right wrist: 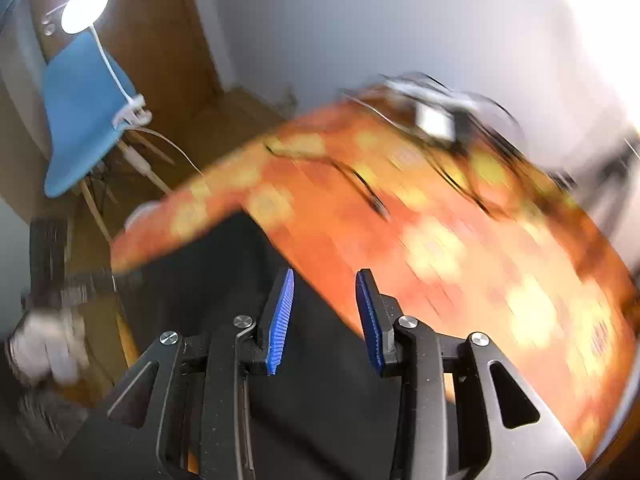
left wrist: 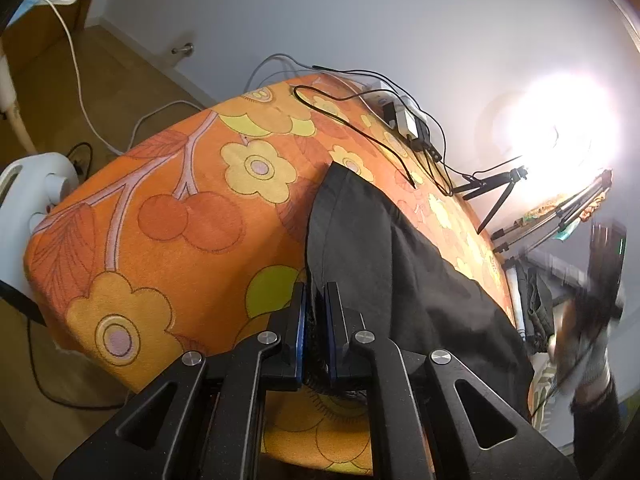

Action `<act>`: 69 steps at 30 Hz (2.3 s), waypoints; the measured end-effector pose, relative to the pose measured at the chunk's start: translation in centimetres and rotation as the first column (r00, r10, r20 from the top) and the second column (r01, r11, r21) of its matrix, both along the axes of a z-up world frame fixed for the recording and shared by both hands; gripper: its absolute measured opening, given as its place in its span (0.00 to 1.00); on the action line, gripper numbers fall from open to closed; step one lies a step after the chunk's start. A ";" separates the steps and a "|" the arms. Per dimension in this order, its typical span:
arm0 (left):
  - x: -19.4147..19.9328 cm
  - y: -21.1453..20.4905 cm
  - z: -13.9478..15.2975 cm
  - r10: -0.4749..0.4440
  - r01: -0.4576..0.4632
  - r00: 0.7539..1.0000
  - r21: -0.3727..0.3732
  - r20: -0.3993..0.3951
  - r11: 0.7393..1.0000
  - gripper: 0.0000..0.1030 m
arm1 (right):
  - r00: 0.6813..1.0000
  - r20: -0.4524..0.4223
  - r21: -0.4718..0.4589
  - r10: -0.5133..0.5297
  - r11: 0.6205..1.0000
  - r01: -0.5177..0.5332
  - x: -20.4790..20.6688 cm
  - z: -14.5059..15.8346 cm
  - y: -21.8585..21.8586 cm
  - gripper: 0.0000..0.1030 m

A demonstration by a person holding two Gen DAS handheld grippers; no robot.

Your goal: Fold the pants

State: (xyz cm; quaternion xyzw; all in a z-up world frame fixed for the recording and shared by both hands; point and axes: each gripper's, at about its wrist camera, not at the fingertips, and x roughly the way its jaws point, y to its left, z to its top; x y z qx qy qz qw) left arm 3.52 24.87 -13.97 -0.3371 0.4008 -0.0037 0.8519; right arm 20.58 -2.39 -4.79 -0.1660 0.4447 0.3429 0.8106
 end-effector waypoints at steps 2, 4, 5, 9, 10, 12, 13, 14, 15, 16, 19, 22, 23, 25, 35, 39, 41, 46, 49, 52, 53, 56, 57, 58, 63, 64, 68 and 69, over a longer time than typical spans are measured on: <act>0.1 0.0 -0.1 0.007 -0.008 1.000 -0.008 -0.003 1.000 0.07 | 1.000 -0.005 -0.083 -0.026 0.996 0.026 -1.4 -1.9 -3.1 0.33; 0.2 0.0 -0.1 0.015 -0.015 1.000 -0.012 -0.006 1.000 0.07 | 0.999 -0.022 -0.144 -0.050 0.988 0.046 -2.2 -4.1 -5.2 0.33; 0.3 -0.1 0.0 0.017 -0.017 1.000 -0.005 -0.008 1.000 0.07 | 0.997 -0.022 -0.184 -0.077 0.980 0.072 -2.4 -5.5 -6.1 0.33; 0.4 -0.2 0.1 0.026 -0.026 1.000 -0.007 -0.010 1.000 0.07 | 0.989 -0.009 -0.211 -0.150 0.967 0.145 -1.4 -8.4 -7.5 0.33; 0.3 -0.1 0.0 0.027 -0.028 1.000 -0.013 -0.010 1.000 0.07 | 0.988 0.012 -0.193 -0.155 0.969 0.155 -1.4 -8.6 -7.6 0.33; 0.2 0.1 0.0 0.035 -0.035 0.999 -0.028 -0.016 0.999 0.07 | 0.986 0.020 -0.196 -0.166 0.966 0.166 -1.2 -8.9 -7.5 0.34; 0.2 0.2 0.0 0.040 -0.040 0.999 -0.034 -0.017 0.999 0.07 | 0.986 0.021 -0.203 -0.168 0.964 0.169 -1.2 -8.8 -7.3 0.34; 0.2 0.3 -0.1 0.045 -0.046 0.999 -0.043 -0.017 0.998 0.07 | 0.985 0.026 -0.203 -0.169 0.964 0.170 -1.4 -8.6 -7.3 0.34; 0.2 0.4 -0.2 0.048 -0.049 0.999 -0.055 -0.019 0.997 0.07 | 0.986 0.034 -0.192 -0.165 0.967 0.168 -1.9 -8.3 -7.2 0.34; 0.2 0.4 -0.2 0.046 -0.048 0.999 -0.059 -0.021 0.997 0.07 | 0.987 0.042 -0.166 -0.154 0.973 0.159 -2.8 -7.7 -6.9 0.34; 0.3 0.3 -0.3 0.043 -0.044 0.999 -0.059 -0.024 0.997 0.10 | 0.996 0.025 -0.138 -0.091 0.986 0.094 -4.6 -7.1 -5.1 0.34; 0.4 0.2 -0.6 0.040 -0.043 0.998 -0.075 -0.040 0.996 0.26 | 0.998 0.042 -0.189 -0.044 0.981 0.051 -5.8 -8.0 -3.3 0.34; 0.5 0.3 -0.8 0.041 -0.045 0.998 -0.079 -0.047 0.996 0.26 | 0.998 0.045 -0.202 -0.040 0.978 0.049 -5.8 -8.3 -2.8 0.34; 0.6 0.2 -1.0 0.038 -0.042 0.998 -0.081 -0.050 0.996 0.26 | 0.998 0.032 -0.189 -0.053 0.980 0.058 -5.8 -8.3 -2.4 0.34; 0.7 -0.5 -0.4 0.015 -0.017 1.000 -0.087 -0.019 0.996 0.13 | 0.996 -0.087 0.034 -0.005 0.999 0.008 -6.2 -3.7 3.2 0.49; 0.9 -1.6 0.3 -0.018 0.018 1.000 -0.039 -0.002 0.999 0.13 | 0.988 -0.152 0.098 0.028 0.995 -0.013 -5.5 -2.6 7.8 0.58; 1.0 -2.2 0.6 -0.037 0.037 0.999 -0.021 0.006 0.999 0.13 | 0.979 -0.201 0.115 0.028 0.993 -0.005 -4.6 -2.7 10.7 0.61; 1.3 -3.9 1.4 -0.093 0.092 0.995 0.043 0.029 0.995 0.13 | 0.925 -0.381 0.114 0.008 0.993 0.039 -2.5 -5.0 16.7 0.62; 1.5 -5.1 2.0 -0.136 0.132 0.990 0.085 0.042 0.988 0.13 | 0.916 -0.402 0.073 0.002 0.997 0.030 -2.2 -6.4 19.9 0.62; 1.6 -6.1 2.3 -0.173 0.167 0.984 0.113 0.047 0.980 0.13 | 0.918 -0.396 0.018 -0.006 1.000 0.015 -2.1 -7.6 21.5 0.62; 1.6 -6.3 2.4 -0.182 0.175 0.982 0.124 0.048 0.977 0.13 | 0.919 -0.394 -0.003 -0.010 1.000 0.010 -2.1 -8.0 22.0 0.62; 1.7 -6.7 2.4 -0.201 0.193 0.978 0.137 0.051 0.972 0.13 | 0.911 -0.411 -0.032 -0.014 0.999 0.001 -1.7 -8.9 21.9 0.62; 1.7 -6.7 2.4 -0.202 0.194 0.978 0.136 0.052 0.971 0.13 | 0.911 -0.412 -0.045 -0.020 0.999 0.001 -1.6 -9.2 21.8 0.61; 1.7 -6.7 2.4 -0.202 0.194 0.978 0.135 0.052 0.972 0.13 | 0.912 -0.410 -0.060 -0.027 0.998 0.003 -1.6 -9.4 21.7 0.54; 1.5 -6.9 2.8 -0.193 0.183 0.980 0.181 0.041 0.966 0.22 | 0.909 -0.414 -0.088 -0.053 0.996 0.018 -1.4 -10.6 20.4 0.15; 1.2 -7.2 2.9 -0.189 0.178 0.981 0.202 0.033 0.963 0.34 | 0.903 -0.427 -0.075 -0.054 0.997 0.024 -1.3 -10.6 20.1 0.12; 0.5 -7.7 2.8 -0.159 0.158 0.987 0.275 -0.016 0.948 0.57 | 0.896 -0.440 -0.032 -0.061 0.998 0.052 -1.1 -10.2 18.9 0.08; 0.5 -7.7 2.5 -0.166 0.166 0.986 0.267 -0.024 0.949 0.57 | 0.894 -0.443 -0.023 -0.060 0.998 0.056 -1.1 -10.0 18.7 0.08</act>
